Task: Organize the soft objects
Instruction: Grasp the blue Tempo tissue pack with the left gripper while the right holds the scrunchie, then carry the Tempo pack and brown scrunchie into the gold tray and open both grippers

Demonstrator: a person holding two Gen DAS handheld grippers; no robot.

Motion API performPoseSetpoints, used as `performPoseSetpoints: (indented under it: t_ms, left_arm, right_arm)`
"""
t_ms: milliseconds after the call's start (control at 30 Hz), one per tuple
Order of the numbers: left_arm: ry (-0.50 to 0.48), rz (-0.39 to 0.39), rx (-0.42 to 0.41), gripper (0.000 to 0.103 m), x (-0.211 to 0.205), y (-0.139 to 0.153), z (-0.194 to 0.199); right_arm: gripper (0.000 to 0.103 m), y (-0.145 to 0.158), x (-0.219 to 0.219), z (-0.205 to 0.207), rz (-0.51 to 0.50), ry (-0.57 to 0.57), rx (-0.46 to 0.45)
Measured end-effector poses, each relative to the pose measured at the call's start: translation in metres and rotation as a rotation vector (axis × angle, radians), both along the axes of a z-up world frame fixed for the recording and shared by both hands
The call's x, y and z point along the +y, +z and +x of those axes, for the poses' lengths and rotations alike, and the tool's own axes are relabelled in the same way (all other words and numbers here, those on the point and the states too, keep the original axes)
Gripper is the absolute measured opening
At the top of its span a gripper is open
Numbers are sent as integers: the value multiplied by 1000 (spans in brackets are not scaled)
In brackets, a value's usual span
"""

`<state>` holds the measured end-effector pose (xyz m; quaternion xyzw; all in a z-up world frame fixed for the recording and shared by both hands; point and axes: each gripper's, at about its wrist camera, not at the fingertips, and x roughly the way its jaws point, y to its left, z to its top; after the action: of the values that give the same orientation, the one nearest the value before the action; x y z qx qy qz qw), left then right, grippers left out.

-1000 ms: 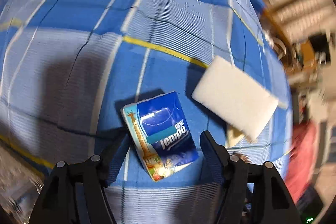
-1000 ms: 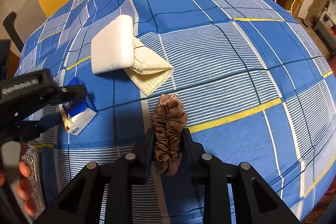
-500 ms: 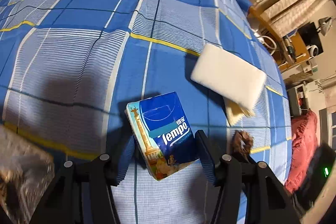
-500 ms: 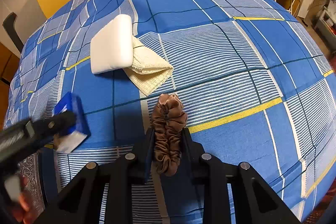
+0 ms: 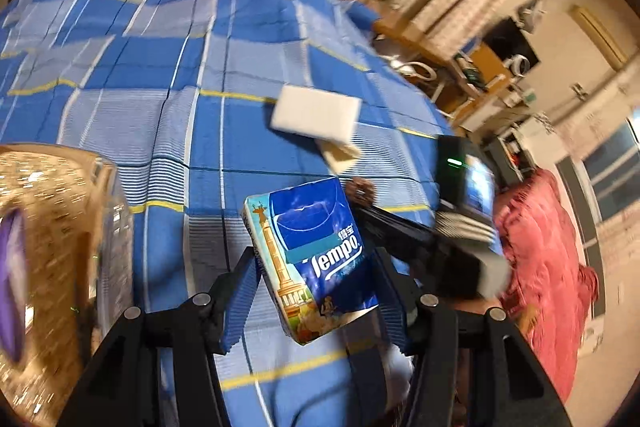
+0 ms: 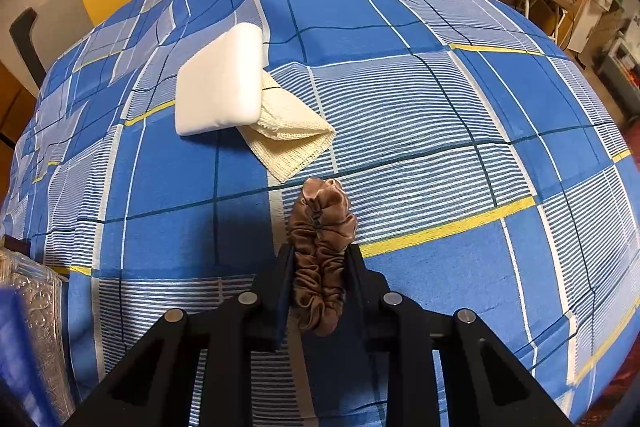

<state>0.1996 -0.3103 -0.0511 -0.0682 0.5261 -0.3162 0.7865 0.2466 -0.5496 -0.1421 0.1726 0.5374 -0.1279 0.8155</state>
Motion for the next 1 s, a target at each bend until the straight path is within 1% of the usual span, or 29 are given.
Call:
performPoseSetpoints:
  t_ms: [33,167,267,333,433,567,667,767,867,900,1000]
  left_arm:
    - [-16,-3,-15,56,0,6,-1]
    - [-49,-13,-75,56,26,34,-23]
    - [-65,-43,-93,56,50,53,-34]
    - [-72,-49,-125,56,70,67,-40]
    - [-51,-58,-170,56,102,83,-46]
    - [12,-53,-250,56,155,104,-51]
    - [74,-46,-262,56,193,107,-48]
    - [169,-29,-258,56,237,98,-41]
    - [275,-10,-223,56,286,83,-33]
    - [297,-2,-211,56,296,77,-31]
    - [368,52,-180,56,333,57,-23]
  right_arm:
    - [26,0,0,-1,0,-1,-3]
    - [26,1,1,-2,-15,3,-6]
    - [25,2,5,-3,-40,9,-6]
    - [24,2,8,-4,-51,11,-10]
    - [23,5,10,-6,-40,4,-28]
    - [23,19,11,-10,-54,-2,-87]
    - [23,28,13,-14,-70,-7,-132]
    - [23,37,15,-17,-90,-11,-172]
    - [23,44,15,-19,-113,-22,-216]
    - [23,46,15,-20,-121,-28,-228]
    - [23,50,13,-22,-124,-47,-263]
